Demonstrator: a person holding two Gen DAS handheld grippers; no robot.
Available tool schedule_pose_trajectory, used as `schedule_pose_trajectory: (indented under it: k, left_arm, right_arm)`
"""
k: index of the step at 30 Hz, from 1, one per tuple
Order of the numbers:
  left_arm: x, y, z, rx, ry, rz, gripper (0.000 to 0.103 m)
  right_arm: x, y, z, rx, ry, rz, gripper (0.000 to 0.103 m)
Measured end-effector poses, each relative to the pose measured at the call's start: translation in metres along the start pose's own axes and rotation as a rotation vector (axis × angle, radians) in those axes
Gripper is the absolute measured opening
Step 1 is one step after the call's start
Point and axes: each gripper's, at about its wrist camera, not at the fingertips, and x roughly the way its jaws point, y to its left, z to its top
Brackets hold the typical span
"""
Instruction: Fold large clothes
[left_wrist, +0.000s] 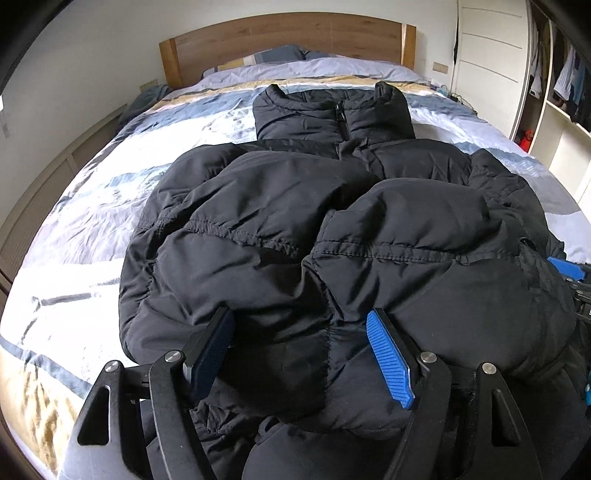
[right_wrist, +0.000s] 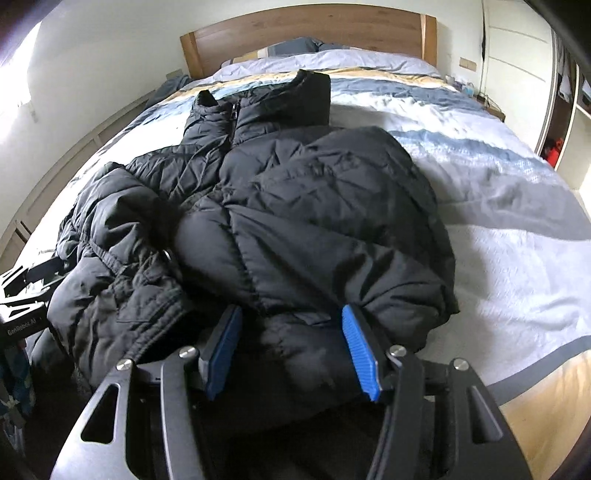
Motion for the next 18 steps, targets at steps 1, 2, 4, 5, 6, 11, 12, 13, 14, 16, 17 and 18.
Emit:
schedule_pose_trajectory:
  k: [1, 2, 4, 5, 6, 11, 12, 13, 14, 16, 17, 18]
  left_arm:
    - [-0.001, 0.000, -0.001, 0.001, -0.001, 0.002, 0.074]
    - [-0.002, 0.000, -0.001, 0.002, -0.002, 0.005, 0.074]
    - [-0.004, -0.001, -0.001, 0.008, -0.004, 0.016, 0.074]
    - [-0.005, -0.002, -0.001, 0.010, -0.005, 0.019, 0.074]
    - [-0.008, -0.003, -0.001, 0.014, -0.007, 0.022, 0.074]
    - [-0.028, -0.008, -0.004, 0.030, -0.028, 0.023, 0.077]
    - [-0.034, -0.009, -0.004, 0.034, -0.037, 0.022, 0.078]
    - [-0.040, -0.011, -0.005, 0.037, -0.044, 0.021, 0.079]
    - [-0.045, -0.011, -0.006, 0.039, -0.051, 0.020, 0.079]
    - [-0.058, -0.014, -0.008, 0.044, -0.066, 0.019, 0.080]
    - [-0.065, -0.015, -0.009, 0.046, -0.075, 0.019, 0.080]
    - [-0.071, -0.016, -0.010, 0.050, -0.083, 0.020, 0.080]
  right_arm:
    - [0.001, -0.001, 0.000, 0.002, 0.000, 0.000, 0.055]
    - [0.000, 0.000, -0.001, 0.002, 0.001, -0.002, 0.055]
    - [-0.002, 0.001, -0.001, 0.001, 0.003, -0.005, 0.055]
    - [-0.004, 0.001, -0.002, 0.003, 0.003, -0.006, 0.055]
    - [-0.007, 0.001, -0.004, 0.006, 0.003, -0.007, 0.055]
    - [-0.025, -0.001, -0.015, 0.022, 0.003, -0.015, 0.055]
    - [-0.030, -0.002, -0.018, 0.029, 0.003, -0.017, 0.055]
    - [-0.035, -0.003, -0.021, 0.038, 0.003, -0.018, 0.055]
    - [-0.041, -0.005, -0.024, 0.051, 0.002, -0.019, 0.055]
    - [-0.052, -0.008, -0.031, 0.070, -0.003, -0.019, 0.055]
    - [-0.059, -0.009, -0.035, 0.078, -0.007, -0.021, 0.055]
    - [-0.066, -0.010, -0.039, 0.087, -0.012, -0.023, 0.055]
